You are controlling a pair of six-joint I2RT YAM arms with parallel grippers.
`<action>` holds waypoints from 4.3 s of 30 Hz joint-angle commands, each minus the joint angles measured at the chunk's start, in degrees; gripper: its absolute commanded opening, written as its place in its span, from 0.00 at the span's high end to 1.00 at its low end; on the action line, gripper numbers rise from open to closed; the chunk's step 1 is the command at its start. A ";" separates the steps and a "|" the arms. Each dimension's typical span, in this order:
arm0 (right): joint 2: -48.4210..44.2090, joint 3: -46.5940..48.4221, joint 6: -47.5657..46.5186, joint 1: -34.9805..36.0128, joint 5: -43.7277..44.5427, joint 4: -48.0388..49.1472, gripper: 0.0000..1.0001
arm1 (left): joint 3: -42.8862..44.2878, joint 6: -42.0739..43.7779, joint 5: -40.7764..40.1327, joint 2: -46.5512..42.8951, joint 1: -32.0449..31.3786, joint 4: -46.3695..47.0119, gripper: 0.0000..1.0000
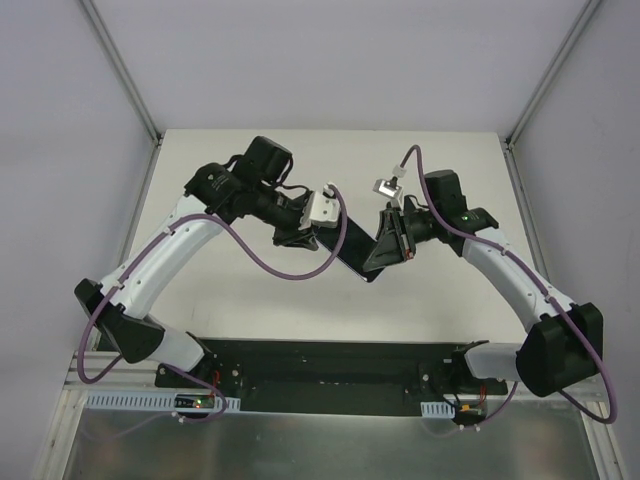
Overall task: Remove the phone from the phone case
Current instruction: Remove the phone case from the phone.
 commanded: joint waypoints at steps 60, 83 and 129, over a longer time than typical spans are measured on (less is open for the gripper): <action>-5.38 10.81 -21.19 2.35 14.09 -13.54 1.00 | -3.46 -14.21 28.98 2.72 10.13 3.66 1.00; -1.24 3.95 1.23 1.21 3.02 9.67 1.00 | -1.53 0.65 18.00 -0.19 -5.16 2.87 1.00; -5.55 3.51 -7.46 -0.72 9.95 0.89 1.00 | -6.89 -18.94 -3.37 -6.33 0.80 15.35 0.25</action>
